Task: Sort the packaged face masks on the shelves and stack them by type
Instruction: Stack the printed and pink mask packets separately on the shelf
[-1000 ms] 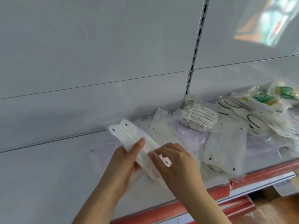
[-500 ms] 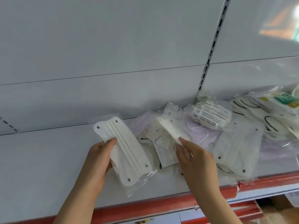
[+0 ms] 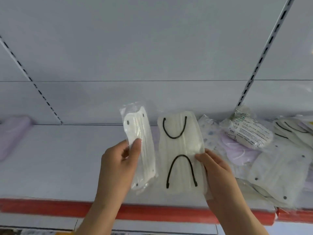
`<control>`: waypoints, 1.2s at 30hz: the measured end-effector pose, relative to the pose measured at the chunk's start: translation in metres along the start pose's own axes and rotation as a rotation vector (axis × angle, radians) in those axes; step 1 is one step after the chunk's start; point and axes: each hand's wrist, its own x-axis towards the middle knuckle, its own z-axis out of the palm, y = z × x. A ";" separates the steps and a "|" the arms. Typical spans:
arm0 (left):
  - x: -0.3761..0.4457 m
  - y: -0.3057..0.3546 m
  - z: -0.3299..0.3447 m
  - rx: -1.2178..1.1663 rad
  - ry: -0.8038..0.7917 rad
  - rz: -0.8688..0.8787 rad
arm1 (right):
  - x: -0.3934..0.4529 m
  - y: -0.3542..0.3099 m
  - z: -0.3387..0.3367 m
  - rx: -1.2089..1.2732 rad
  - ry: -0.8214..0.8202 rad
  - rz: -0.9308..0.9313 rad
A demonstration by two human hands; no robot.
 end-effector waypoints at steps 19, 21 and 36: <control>0.007 -0.081 -0.038 0.160 -0.012 0.001 | 0.028 0.013 0.008 -0.027 -0.164 0.021; 0.005 -0.067 -0.034 -0.010 0.027 -0.068 | 0.030 0.017 0.010 -0.046 -0.226 0.035; 0.023 -0.064 -0.012 -0.711 0.050 -0.584 | 0.047 0.050 0.044 -0.422 -0.147 -0.028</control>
